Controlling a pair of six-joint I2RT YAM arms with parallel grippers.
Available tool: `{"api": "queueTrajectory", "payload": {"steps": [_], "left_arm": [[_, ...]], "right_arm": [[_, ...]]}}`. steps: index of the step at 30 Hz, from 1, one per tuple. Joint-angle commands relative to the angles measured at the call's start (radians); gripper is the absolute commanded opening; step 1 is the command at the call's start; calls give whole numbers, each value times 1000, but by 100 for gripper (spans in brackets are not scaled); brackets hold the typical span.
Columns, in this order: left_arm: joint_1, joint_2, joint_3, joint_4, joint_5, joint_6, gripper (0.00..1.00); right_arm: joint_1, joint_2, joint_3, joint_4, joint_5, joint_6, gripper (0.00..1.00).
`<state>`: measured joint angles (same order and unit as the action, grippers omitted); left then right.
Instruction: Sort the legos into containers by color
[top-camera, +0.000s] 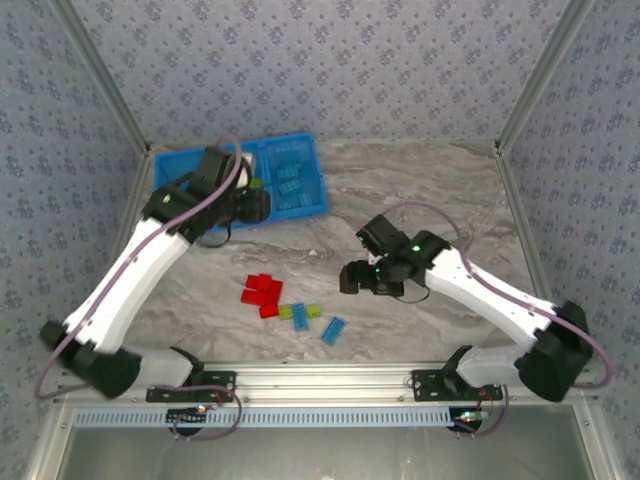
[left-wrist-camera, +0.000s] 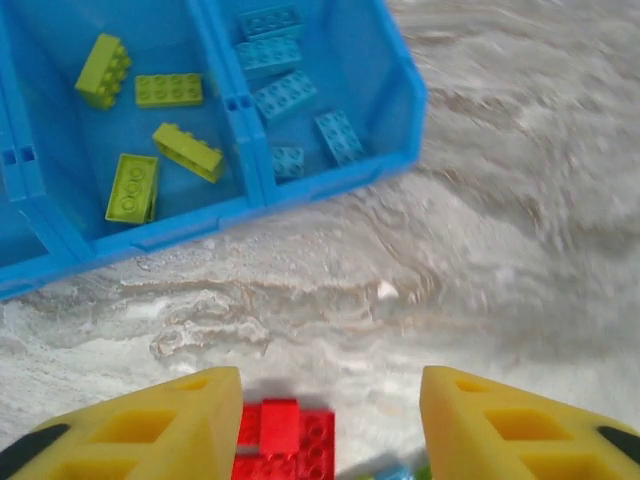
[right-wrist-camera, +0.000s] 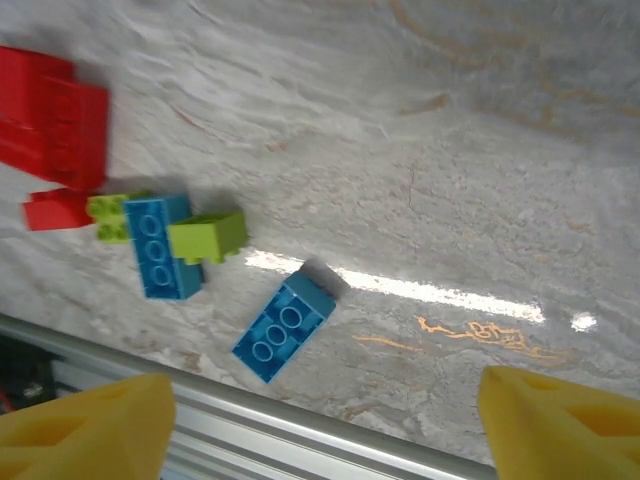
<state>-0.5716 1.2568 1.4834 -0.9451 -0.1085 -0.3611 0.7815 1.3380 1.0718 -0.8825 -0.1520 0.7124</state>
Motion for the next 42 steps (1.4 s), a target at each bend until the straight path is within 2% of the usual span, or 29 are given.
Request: {"api": "queueTrajectory", "payload": {"steps": [1,5,7,9,12,18,23,27,30,35,38,42], "left_arm": [[-16,-83,-108,-9,47,102,58],[-43,-185,-188,-49,58,144,65],[-44,-218,-212,-61,41,140,66],[-45,-233,-227,-60,31,131,66],[-44,-229,-234,-47,33,120,68],[-45,-204,-233,-24,24,131,69],[-46,-187,-245,-9,30,140,70],[-46,-177,-263,-4,20,139,70],[-46,-172,-267,0,20,139,71],[-45,-176,-268,2,13,133,70],[-46,-180,-282,12,13,123,71],[-47,-174,-297,26,20,114,71]], "right_arm": [[41,138,40,-41,-51,-75,89],[137,274,43,-44,-113,-179,90],[173,322,65,-42,-138,-198,99],[198,366,97,-50,-153,-222,100],[221,449,165,-102,-117,-235,100],[199,508,167,-118,-83,-228,98],[196,518,148,-113,-6,-234,95],[200,496,129,-53,-39,-264,87],[197,516,129,-93,27,-246,78],[167,459,66,-130,121,-172,80],[126,386,10,-92,122,-146,77],[66,336,-48,-15,63,-156,61]]}}
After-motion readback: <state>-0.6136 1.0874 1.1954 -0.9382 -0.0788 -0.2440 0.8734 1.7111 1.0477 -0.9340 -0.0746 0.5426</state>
